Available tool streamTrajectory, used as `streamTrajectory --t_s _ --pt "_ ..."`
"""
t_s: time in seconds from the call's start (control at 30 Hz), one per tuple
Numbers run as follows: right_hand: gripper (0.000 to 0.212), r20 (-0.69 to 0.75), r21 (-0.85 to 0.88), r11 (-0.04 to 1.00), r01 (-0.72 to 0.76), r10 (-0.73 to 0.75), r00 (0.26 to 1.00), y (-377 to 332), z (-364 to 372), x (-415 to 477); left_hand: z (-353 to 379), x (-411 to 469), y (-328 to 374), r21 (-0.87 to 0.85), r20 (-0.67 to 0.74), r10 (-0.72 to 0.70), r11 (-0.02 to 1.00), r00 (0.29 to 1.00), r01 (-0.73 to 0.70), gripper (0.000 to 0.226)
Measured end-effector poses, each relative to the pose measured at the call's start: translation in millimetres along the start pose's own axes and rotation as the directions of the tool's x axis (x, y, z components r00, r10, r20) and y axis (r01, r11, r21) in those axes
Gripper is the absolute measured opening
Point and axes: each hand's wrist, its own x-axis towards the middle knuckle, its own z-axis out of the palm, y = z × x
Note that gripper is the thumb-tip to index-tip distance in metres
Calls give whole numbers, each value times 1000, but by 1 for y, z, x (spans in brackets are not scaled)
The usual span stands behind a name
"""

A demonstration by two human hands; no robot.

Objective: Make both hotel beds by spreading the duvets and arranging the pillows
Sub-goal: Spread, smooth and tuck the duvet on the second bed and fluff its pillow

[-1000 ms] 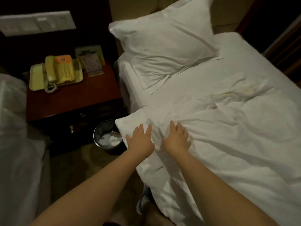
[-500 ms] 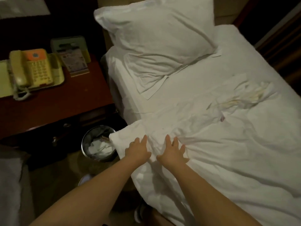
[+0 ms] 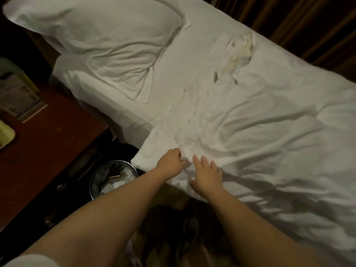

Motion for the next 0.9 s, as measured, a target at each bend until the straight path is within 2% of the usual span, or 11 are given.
streamTrajectory --t_s 0.1,0.2,0.37,0.43,0.5,0.57,0.63,0.77,0.9 --pt "79 -117 -22 999 24 -26 993 -10 14 -10 1 -7 -7 39 -43 96 995 994 -94 18" --pt "80 -202 -38 998 43 -50 978 -11 23 -14 9 -15 -13 -1 -97 173 985 980 -174 10" --pt "85 -417 9 999 52 -44 908 -5 42 -7 21 -22 -22 -71 -240 251 959 938 -275 13" --pt "85 -459 66 997 49 -14 888 -4 57 -15 26 -34 -19 -85 -292 290 941 911 -327 13" --pt "84 -472 111 993 31 25 881 -4 73 -35 31 -54 -17 13 -313 362 926 878 -377 14" --pt "84 -521 93 996 0 48 852 2 74 -57 36 -76 -17 251 -278 461 882 842 -400 35" --pt "82 -567 72 997 -28 64 821 12 64 -79 39 -100 -16 423 -198 499 820 844 -385 53" --pt "79 -618 10 998 -61 54 784 18 40 -129 33 -144 -12 575 -158 494 750 855 -327 64" --pt "81 -676 -26 996 -83 44 736 14 28 -174 23 -180 -16 736 -158 590 605 792 -304 65"
